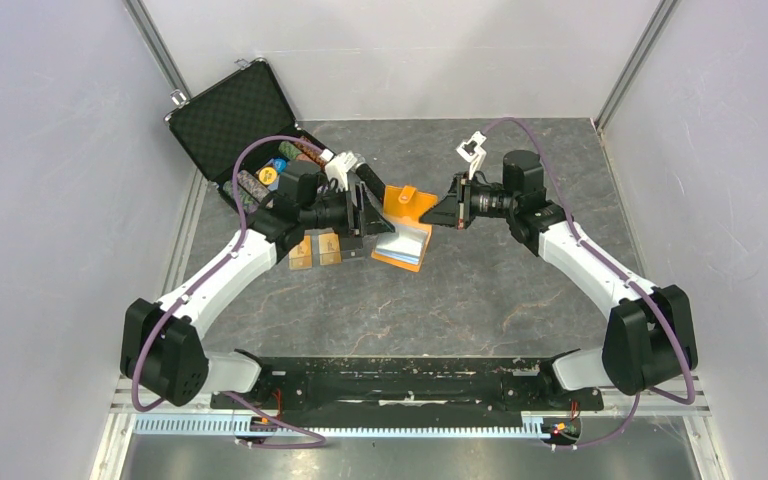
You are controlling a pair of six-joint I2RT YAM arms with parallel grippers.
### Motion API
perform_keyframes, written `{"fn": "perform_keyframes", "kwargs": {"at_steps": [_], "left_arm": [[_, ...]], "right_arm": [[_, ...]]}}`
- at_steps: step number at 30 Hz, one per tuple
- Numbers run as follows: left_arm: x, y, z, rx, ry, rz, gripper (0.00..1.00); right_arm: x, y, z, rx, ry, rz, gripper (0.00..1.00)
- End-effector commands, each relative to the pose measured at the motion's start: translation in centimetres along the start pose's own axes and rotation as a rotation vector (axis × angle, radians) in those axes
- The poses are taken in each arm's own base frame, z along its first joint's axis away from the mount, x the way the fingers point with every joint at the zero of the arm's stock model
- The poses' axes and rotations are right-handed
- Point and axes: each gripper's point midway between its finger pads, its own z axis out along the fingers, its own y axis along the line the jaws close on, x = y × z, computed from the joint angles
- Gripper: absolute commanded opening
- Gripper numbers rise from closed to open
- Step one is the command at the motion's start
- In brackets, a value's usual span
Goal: Put the credit cards into the card holder
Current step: Open the card holder.
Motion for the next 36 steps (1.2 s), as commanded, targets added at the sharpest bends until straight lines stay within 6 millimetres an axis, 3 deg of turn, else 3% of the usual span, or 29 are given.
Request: {"fn": "perform_keyframes", "kwargs": {"at_steps": [1, 14, 24, 27, 36], "left_arm": [[-1.2, -2.2, -1.1, 0.046, -0.023, 0.063, 0.60], [-0.5, -2.0, -0.8, 0.006, 0.047, 0.133, 0.61], [1.4, 1.2, 0.4, -0.078, 0.120, 0.091, 0.63], [2.0, 1.2, 1.0, -0.064, 0.144, 0.081, 0.62], [1.4, -0.1, 1.0, -0.016, 0.142, 0.100, 0.38]], "right_arm": [[-0.5, 0.3, -0.3, -0.003, -0.019, -0.040, 0.00], [0.9, -0.2, -0.3, 0.002, 0.014, -0.019, 0.00], [0.8, -0.1, -0.4, 0.002, 0.011, -0.022, 0.00], [0.9, -0.1, -0.4, 0.003, 0.013, -0.020, 0.00], [1.5, -0.6, -0.4, 0.013, 0.021, -0.005, 0.00]]}}
